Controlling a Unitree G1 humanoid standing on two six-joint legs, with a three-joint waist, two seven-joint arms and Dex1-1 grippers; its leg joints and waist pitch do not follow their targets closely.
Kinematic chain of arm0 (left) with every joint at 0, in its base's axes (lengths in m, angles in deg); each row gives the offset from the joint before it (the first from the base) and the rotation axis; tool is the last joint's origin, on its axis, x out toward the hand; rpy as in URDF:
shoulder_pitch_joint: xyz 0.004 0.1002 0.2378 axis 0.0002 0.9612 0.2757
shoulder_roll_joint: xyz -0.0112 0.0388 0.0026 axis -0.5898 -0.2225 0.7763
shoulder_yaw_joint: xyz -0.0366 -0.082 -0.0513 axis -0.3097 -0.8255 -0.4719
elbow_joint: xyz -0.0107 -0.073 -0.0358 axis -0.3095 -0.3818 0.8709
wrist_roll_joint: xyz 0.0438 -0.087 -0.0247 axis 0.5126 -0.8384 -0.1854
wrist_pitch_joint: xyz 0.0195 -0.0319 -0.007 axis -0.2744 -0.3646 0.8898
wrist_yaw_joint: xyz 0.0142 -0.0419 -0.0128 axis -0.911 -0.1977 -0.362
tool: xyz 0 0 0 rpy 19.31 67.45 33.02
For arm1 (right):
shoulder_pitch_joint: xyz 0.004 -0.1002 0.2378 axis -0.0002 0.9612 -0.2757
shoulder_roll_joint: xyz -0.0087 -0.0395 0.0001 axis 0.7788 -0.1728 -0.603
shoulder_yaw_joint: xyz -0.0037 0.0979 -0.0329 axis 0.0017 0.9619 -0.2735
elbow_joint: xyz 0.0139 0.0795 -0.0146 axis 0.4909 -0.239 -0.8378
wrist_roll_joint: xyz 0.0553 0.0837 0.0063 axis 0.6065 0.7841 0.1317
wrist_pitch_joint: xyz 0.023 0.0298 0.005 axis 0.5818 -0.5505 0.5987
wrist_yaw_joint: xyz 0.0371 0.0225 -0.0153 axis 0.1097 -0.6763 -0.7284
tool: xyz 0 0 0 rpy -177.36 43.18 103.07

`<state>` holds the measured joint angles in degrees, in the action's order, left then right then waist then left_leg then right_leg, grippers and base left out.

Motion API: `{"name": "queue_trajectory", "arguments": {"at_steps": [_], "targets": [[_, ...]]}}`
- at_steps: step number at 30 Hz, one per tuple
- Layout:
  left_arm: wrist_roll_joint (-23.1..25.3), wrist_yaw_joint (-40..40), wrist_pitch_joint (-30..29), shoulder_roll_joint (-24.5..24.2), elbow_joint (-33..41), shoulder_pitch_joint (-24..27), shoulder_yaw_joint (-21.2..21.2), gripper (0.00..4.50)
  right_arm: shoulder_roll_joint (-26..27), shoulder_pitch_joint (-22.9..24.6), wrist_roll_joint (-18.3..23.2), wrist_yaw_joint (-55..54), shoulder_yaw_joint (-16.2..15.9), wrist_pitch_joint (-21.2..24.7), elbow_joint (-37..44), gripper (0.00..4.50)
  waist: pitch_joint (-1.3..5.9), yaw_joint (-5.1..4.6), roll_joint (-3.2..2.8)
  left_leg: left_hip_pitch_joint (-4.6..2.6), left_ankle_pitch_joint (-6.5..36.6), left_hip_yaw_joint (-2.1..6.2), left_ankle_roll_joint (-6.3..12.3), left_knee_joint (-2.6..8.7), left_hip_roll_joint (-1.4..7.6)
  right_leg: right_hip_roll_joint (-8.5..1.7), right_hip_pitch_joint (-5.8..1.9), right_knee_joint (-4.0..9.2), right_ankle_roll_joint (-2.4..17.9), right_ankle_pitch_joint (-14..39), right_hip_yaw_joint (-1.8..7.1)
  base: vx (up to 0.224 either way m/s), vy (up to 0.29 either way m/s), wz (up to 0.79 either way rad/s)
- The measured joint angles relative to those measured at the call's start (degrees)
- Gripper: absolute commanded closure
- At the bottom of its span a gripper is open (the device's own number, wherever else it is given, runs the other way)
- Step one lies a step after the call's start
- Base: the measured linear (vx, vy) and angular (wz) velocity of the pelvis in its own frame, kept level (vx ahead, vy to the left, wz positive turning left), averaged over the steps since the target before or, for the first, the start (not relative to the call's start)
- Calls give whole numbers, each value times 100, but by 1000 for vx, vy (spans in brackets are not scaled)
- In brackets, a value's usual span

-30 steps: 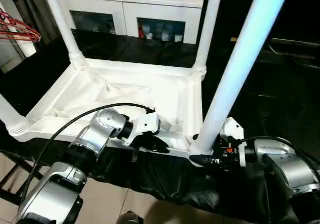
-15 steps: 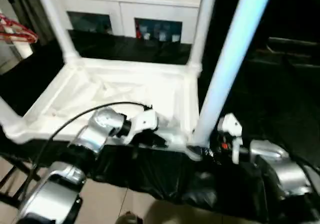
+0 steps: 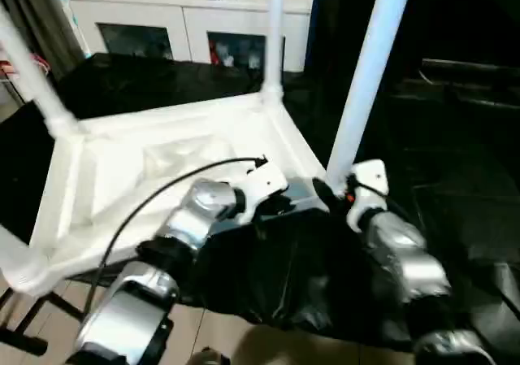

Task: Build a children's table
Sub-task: Rotate leg to tighten

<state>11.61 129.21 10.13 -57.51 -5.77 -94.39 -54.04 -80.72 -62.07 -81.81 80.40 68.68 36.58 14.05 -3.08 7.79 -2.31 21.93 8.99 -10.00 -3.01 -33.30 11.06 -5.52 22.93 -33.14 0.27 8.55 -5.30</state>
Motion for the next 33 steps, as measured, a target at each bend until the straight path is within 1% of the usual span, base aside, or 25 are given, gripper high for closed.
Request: {"name": "queue_trajectory", "arguments": {"at_steps": [1,3,8,11,15,19,21,24,27,30,31,33], "targets": [[-3,-19,-3,18,3,0,0,450,22,-2,-48,-27,-1,-52,-23,102,0,3,0,2,0,0,0,0,0,0,0,0,0,0,0,0,0,0],[-10,22,-4,11,29,9,1,450,48,-4,-53,-28,20,-94,-35,69,0,9,1,2,0,0,0,1,0,0,0,-1,1,-1,0,0,0,0],[-55,318,5,-109,203,101,9,450,32,22,-22,347,18,-257,-34,60,0,-2,1,5,0,0,0,4,2,1,6,-2,6,-4,0,0,0,0],[-184,810,129,-343,413,229,76,450,-347,259,182,1275,-158,-300,249,60,0,21,1,7,0,0,0,8,3,1,7,-4,15,-9,-1,0,0,0],[-288,1412,297,-613,490,244,149,450,-868,542,471,2455,-391,-106,732,60,1,71,-1,13,0,-1,1,11,4,2,6,-5,13,-7,-3,0,0,0],[-305,1874,472,-863,507,234,226,450,-1318,721,671,3384,-549,31,1046,60,0,89,-1,14,0,-4,1,8,5,1,2,-5,12,-7,0,0,0,0],[-326,2141,535,-972,519,232,260,450,-1507,778,810,3844,-656,122,1177,60,0,97,-2,13,0,-4,0,8,5,1,0,-5,10,-5,2,0,0,0],[-355,2517,604,-1176,597,233,357,450,-1881,793,858,4466,-838,258,1393,60,0,112,-1,12,0,-4,1,7,5,1,-2,-5,-8,5,3,0,0,0],[-381,2773,663,-1278,631,234,417,450,-2114,793,877,4903,-991,370,1555,60,0,139,0,12,0,-4,1,6,5,0,-1,-6,-9,6,3,0,0,0],[-395,2981,724,-1348,654,234,451,450,-2212,785,942,5211,-1065,495,1642,60,1,170,0,12,0,-4,1,6,5,1,-1,-7,-8,5,3,0,0,0],[-398,3037,733,-1364,667,237,460,450,-2238,785,965,5272,-1095,527,1670,91,0,179,0,12,0,-4,1,6,5,0,-1,-7,-8,5,3,0,0,0],[-406,3125,751,-1386,676,237,462,450,-2241,782,977,5301,-1110,614,1732,91,0,195,0,13,0,-4,1,6,5,0,-1,-8,-5,3,3,0,0,0]]}}
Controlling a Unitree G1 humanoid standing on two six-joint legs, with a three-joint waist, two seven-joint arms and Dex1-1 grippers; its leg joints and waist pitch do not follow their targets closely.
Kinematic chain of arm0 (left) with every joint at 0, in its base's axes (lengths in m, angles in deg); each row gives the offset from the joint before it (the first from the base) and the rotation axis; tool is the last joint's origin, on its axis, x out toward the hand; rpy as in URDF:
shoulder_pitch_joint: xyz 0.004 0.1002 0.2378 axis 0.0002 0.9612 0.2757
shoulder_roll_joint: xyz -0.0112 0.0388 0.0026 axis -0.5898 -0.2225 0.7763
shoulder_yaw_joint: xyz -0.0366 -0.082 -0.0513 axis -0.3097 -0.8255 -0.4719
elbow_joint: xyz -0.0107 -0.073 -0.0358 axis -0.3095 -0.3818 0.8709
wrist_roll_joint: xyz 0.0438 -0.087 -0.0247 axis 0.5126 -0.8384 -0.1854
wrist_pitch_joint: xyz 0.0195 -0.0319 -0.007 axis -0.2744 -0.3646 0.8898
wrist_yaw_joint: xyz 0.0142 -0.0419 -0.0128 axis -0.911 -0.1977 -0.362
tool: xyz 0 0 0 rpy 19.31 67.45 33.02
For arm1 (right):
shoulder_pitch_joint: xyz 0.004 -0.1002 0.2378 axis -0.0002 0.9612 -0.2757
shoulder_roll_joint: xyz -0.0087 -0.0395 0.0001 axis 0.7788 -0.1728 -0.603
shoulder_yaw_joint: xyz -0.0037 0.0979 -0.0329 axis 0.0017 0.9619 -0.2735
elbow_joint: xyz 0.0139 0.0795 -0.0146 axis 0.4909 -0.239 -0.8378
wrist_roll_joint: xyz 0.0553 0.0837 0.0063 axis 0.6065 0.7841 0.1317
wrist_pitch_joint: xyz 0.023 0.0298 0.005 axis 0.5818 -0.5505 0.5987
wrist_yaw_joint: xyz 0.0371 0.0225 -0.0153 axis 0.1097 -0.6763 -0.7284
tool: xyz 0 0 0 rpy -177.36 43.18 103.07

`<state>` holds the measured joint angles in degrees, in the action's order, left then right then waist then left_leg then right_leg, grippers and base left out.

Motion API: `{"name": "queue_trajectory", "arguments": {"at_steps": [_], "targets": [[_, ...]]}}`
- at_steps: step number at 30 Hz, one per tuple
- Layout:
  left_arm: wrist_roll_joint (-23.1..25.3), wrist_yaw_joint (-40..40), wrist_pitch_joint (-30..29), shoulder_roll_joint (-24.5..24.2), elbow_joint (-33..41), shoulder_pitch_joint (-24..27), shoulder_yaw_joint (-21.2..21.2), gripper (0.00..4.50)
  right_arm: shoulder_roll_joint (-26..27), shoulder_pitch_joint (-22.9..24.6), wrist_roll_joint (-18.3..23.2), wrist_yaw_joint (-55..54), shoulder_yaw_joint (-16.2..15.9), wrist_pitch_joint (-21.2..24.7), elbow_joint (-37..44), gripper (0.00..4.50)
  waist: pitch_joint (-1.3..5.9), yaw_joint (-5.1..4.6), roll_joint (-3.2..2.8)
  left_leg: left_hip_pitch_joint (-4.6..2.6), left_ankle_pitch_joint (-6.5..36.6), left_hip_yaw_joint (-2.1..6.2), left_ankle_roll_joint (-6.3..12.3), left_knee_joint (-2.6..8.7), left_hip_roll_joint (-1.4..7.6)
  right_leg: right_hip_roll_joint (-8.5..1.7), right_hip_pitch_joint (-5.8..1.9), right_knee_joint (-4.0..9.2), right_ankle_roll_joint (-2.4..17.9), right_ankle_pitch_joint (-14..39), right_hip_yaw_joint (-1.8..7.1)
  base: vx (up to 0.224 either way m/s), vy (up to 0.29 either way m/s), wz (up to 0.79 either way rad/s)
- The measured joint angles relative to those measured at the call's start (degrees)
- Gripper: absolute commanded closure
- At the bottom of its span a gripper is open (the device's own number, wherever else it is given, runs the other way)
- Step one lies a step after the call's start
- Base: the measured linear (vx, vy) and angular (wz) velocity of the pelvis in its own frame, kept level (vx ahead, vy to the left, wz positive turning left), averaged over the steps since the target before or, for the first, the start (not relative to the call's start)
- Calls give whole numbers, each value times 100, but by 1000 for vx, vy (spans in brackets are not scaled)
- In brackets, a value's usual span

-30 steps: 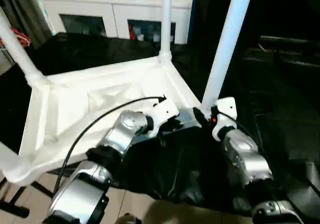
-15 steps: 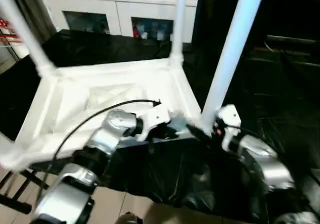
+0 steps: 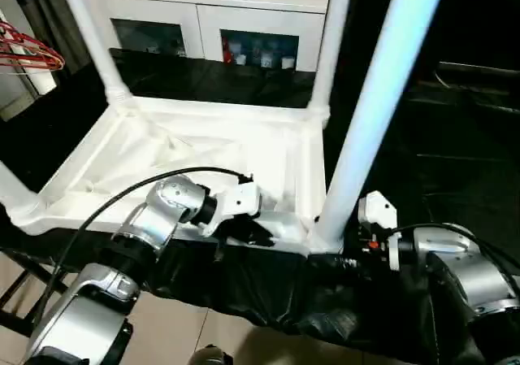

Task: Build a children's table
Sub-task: Rotate leg to tighten

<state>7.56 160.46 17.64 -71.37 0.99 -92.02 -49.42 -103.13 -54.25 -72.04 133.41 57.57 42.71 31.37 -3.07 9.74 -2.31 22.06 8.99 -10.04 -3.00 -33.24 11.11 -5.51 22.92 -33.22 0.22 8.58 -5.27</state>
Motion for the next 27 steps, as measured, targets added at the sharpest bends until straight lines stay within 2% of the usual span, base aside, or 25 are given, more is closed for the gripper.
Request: {"name": "queue_trajectory", "arguments": {"at_steps": [2,3,7,16,20,24,27], "targets": [[-17,46,10,-16,0,1,0,450,0,-3,8,26,-6,9,4,109,0,8,0,0,0,0,0,0,0,0,0,0,6,-3,0,0,0,0],[-29,82,11,-26,0,2,1,450,0,-5,20,42,-29,21,19,132,0,9,0,1,0,0,0,-1,0,0,0,0,6,-3,0,0,0,0],[-50,132,16,-34,0,2,5,450,-4,-6,20,58,-51,76,53,157,0,13,0,1,0,0,0,-1,0,0,0,-2,9,-6,0,0,0,0],[-64,15,-7,63,-14,6,1,450,115,109,24,-107,43,125,132,171,0,29,0,2,0,0,0,-1,0,0,0,-2,9,-5,0,0,0,0],[90,-795,-135,343,-281,-92,-150,450,564,107,-121,-1163,429,-22,-180,172,1,-17,0,-2,0,0,0,-9,0,0,-1,-1,-1,1,0,0,0,0],[179,-1546,-324,668,-506,-175,-243,450,1013,-60,-306,-2302,690,-182,-614,173,2,-142,-2,-9,0,2,0,-9,-3,-3,-2,8,-5,3,-2,0,0,0],[283,-2114,-452,918,-673,-264,-296,450,1399,-260,-445,-3167,891,-212,-927,174,3,-198,-3,-12,0,5,0,-14,-4,-4,-1,9,-5,3,-4,0,0,0]]}}
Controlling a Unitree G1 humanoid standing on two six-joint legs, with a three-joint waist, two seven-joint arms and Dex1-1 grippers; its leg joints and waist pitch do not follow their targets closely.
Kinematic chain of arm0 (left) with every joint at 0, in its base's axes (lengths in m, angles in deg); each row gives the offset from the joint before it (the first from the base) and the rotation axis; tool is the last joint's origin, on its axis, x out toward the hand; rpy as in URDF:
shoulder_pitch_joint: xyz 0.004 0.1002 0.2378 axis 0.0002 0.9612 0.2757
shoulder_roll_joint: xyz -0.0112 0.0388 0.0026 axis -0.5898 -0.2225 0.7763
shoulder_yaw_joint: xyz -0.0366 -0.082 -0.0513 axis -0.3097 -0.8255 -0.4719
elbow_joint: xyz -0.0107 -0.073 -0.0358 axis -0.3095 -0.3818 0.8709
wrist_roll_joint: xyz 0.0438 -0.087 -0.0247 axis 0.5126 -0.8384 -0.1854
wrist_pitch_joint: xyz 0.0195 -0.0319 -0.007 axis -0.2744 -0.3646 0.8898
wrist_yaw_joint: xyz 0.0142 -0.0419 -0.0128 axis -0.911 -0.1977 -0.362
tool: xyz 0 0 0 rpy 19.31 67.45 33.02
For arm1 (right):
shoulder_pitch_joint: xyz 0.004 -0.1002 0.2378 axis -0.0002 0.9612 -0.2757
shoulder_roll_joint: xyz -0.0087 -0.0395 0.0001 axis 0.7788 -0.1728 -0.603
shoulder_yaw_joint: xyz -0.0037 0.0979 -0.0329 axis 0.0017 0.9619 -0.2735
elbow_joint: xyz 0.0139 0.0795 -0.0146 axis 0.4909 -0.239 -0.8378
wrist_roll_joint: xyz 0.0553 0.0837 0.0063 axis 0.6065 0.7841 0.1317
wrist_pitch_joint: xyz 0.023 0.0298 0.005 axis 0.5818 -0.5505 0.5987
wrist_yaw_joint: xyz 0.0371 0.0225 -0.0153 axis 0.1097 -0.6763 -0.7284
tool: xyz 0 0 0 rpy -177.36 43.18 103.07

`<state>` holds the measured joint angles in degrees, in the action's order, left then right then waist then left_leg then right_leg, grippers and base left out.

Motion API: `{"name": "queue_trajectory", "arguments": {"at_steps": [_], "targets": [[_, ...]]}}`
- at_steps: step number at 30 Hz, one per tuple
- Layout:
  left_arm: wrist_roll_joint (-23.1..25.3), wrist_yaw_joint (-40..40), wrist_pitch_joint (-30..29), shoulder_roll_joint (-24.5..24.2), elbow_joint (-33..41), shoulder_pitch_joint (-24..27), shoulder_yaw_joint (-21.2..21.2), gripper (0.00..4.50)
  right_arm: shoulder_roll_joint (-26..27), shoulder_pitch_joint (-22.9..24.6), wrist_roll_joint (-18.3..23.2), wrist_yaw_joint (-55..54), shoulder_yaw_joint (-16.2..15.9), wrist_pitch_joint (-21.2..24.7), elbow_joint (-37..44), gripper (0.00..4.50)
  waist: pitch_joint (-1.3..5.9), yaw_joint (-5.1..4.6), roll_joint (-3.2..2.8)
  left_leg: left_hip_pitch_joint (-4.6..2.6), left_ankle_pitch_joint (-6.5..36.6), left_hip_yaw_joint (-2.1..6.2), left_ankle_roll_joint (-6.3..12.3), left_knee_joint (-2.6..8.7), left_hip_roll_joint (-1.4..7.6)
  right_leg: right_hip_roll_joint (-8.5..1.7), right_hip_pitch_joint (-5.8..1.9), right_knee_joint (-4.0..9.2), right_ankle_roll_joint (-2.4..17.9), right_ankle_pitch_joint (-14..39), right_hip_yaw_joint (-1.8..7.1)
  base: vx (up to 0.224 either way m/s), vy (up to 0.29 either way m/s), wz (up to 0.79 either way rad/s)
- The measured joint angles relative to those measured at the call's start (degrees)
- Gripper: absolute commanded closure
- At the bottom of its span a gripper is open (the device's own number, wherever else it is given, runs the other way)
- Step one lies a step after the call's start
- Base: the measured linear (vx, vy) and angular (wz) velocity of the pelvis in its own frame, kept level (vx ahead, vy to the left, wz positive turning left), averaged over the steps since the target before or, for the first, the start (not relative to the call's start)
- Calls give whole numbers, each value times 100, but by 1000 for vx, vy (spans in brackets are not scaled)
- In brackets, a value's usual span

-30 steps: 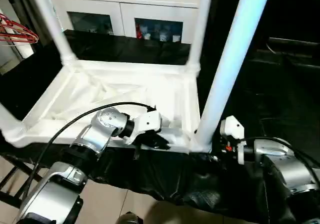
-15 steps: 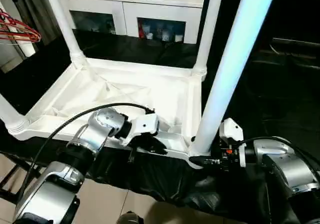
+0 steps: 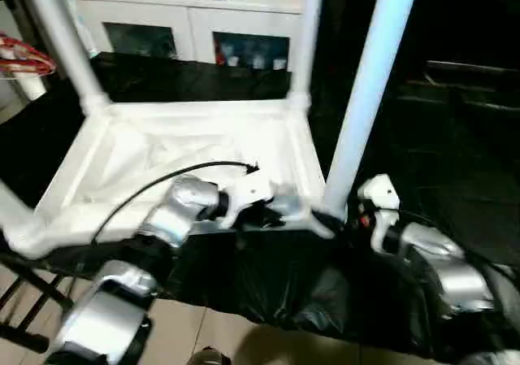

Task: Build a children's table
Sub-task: Rotate leg to tighten

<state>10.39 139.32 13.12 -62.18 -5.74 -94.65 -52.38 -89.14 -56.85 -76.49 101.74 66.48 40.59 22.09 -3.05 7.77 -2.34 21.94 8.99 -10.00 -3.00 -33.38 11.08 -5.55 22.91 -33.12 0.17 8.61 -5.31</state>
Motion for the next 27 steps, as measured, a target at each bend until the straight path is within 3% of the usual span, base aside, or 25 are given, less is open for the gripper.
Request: {"name": "queue_trajectory", "arguments": {"at_steps": [7,10,16,22,27], "targets": [[198,-1037,-107,427,-209,-86,-60,450,775,-489,-261,-1718,347,-374,-813,174,1,-124,0,1,0,3,0,-2,-3,-1,-1,4,0,0,-3,0,0,0],[200,-1157,-134,460,-206,-85,-65,450,954,-558,-273,-2012,432,-556,-988,105,1,-134,0,2,0,4,0,-1,-3,-1,0,3,0,0,-2,0,0,0],[191,-1131,-102,465,-154,-33,-100,450,1025,-632,-374,-2048,433,-727,-1117,64,1,-143,-1,3,0,4,0,3,-3,-1,2,2,4,-2,-1,0,0,0],[-58,-418,-34,150,179,159,-103,450,604,-382,-211,-859,237,-720,-778,64,1,-134,-1,8,0,3,0,17,-1,1,10,-4,29,-18,-3,0,0,0],[-218,373,143,-166,280,206,-80,450,4,-50,101,531,-21,-462,-225,64,1,-48,-2,13,0,3,1,18,7,7,14,-7,23,-14,-5,0,0,0]]}}
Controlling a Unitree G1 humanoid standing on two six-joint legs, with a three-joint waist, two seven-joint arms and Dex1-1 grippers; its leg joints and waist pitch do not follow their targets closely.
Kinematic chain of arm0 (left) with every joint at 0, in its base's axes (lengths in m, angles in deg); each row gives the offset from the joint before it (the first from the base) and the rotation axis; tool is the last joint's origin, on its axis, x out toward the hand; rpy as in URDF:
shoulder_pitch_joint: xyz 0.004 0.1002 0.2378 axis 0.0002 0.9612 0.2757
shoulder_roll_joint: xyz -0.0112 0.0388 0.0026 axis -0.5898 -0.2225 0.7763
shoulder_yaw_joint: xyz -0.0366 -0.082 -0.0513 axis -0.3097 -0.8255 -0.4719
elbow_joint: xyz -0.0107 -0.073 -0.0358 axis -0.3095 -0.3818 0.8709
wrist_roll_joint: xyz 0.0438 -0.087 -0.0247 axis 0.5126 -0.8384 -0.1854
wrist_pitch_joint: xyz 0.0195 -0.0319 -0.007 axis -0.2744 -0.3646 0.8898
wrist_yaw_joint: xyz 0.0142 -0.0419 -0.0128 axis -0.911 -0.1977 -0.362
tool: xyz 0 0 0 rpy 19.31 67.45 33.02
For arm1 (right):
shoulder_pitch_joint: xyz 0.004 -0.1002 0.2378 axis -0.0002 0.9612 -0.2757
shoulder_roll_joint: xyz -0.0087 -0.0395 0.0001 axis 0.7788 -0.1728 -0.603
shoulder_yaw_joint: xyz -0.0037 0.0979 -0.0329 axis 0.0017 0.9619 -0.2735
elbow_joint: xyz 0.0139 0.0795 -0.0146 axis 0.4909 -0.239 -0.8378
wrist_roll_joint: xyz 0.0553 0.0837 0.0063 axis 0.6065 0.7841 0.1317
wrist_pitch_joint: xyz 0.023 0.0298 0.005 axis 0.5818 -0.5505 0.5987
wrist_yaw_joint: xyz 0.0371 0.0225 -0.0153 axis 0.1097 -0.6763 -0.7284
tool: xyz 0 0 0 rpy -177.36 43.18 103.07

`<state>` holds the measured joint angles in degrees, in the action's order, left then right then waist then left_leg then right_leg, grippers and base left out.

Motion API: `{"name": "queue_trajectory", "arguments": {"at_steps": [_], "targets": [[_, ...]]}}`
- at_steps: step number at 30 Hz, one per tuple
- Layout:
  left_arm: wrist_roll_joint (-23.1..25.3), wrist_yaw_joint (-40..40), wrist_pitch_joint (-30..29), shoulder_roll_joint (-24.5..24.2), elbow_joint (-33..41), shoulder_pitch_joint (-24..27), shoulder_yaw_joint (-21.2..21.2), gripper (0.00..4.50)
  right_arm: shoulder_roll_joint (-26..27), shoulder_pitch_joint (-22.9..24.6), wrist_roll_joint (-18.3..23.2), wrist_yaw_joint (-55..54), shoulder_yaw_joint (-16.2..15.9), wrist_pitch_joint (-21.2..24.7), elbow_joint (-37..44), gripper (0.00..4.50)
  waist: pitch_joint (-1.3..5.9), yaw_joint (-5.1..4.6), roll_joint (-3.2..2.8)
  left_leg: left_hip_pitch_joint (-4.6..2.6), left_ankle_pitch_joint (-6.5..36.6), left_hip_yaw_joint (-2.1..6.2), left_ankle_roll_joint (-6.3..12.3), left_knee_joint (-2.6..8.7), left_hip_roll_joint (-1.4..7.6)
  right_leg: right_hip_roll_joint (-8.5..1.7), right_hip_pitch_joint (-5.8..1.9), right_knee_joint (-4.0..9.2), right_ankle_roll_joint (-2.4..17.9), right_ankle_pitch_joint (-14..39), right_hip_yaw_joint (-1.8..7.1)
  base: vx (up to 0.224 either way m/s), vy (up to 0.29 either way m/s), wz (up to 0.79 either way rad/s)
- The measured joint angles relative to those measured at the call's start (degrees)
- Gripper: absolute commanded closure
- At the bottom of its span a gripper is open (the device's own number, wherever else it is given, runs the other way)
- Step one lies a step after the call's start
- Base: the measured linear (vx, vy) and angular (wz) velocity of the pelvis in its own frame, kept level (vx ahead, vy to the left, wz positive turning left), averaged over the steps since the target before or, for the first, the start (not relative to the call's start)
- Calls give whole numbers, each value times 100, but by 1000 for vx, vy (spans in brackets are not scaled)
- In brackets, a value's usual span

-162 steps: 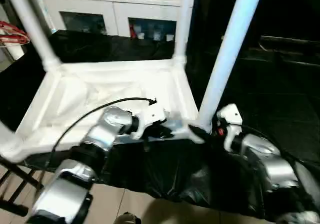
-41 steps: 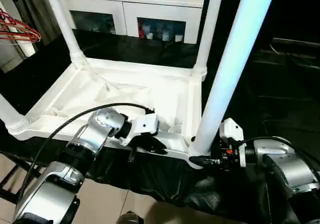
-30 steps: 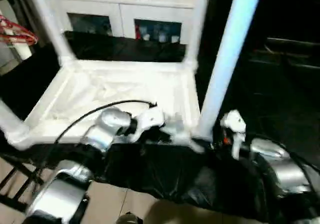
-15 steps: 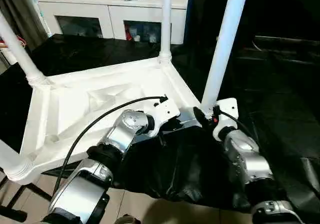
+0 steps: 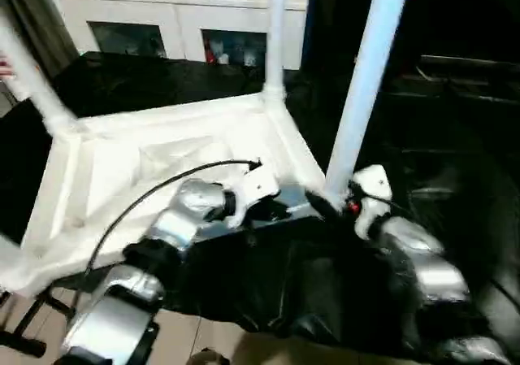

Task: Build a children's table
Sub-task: Rotate leg to tighten

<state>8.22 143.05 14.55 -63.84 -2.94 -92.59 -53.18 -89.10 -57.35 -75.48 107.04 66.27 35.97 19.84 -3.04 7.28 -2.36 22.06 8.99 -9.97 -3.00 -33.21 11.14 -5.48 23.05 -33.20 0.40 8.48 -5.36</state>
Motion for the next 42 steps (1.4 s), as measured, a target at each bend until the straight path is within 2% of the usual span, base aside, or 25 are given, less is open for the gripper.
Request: {"name": "queue_trajectory", "arguments": {"at_steps": [2,6,9,15,17,20,22,26,27,35,38,39,42], "targets": [[-11,187,41,-64,10,0,20,450,-91,58,92,266,-37,77,101,64,0,49,-2,0,0,-2,0,0,0,-1,1,0,0,0,1,0,0,0],[-106,788,160,-294,92,12,157,450,-583,268,230,1223,-357,303,563,64,0,155,-3,3,0,-10,0,-1,0,-2,-3,0,-1,0,10,0,0,0],[-168,1228,197,-490,232,67,244,450,-1021,388,302,1913,-619,455,915,64,0,199,-2,3,0,-12,0,-2,0,-3,-5,0,-2,1,13,0,0,0],[-190,1758,326,-657,266,70,338,450,-1370,439,325,2605,-890,667,1277,64,0,246,-2,1,0,-12,0,-2,0,-3,-8,-1,-16,10,15,0,0,0],[-207,1867,329,-712,295,71,367,450,-1375,440,337,2680,-942,695,1324,96,0,242,-2,0,0,-12,0,-2,0,-3,-7,-1,-21,13,15,0,0,0],[-222,1975,329,-758,348,95,376,450,-1372,443,366,2721,-981,763,1377,99,0,247,-2,1,0,-12,0,-2,0,-3,-7,-2,-20,12,15,0,0,0],[-224,1992,329,-772,387,110,380,450,-1375,447,372,2728,-988,802,1409,134,0,252,-2,2,0,-12,-1,-3,0,-3,-7,-2,-17,10,16,0,0,0],[-228,2075,329,-775,390,110,380,450,-1382,465,374,2730,-985,876,1462,152,0,257,-2,2,0,-12,-1,-3,0,-3,-7,-2,-11,6,15,0,0,0],[-229,2086,328,-774,390,110,379,450,-1381,480,376,2730,-981,880,1479,172,0,259,-2,2,0,-12,-1,-3,0,-3,-7,-3,-10,6,16,0,0,0],[-226,1939,285,-688,376,111,370,450,-1218,558,422,2553,-857,910,1455,179,0,267,-1,1,0,-12,-1,-2,0,-3,-10,-3,-11,6,15,0,0,0],[-94,1146,166,-490,64,-18,197,450,-677,438,315,1525,-448,699,938,180,1,210,-1,-3,0,-10,-1,-4,-2,-3,-7,-1,-22,13,13,0,0,0],[-27,817,96,-375,-56,-88,136,450,-442,336,275,1028,-279,653,717,180,-1,149,0,-1,0,-9,-1,-9,-2,-5,-2,1,-23,14,12,0,0,0],[42,234,-66,-46,-212,-162,93,450,-191,189,187,220,-16,630,436,180,-1,68,0,-3,0,-9,0,-13,-8,-15,-3,10,-25,15,5,0,0,0]]}}
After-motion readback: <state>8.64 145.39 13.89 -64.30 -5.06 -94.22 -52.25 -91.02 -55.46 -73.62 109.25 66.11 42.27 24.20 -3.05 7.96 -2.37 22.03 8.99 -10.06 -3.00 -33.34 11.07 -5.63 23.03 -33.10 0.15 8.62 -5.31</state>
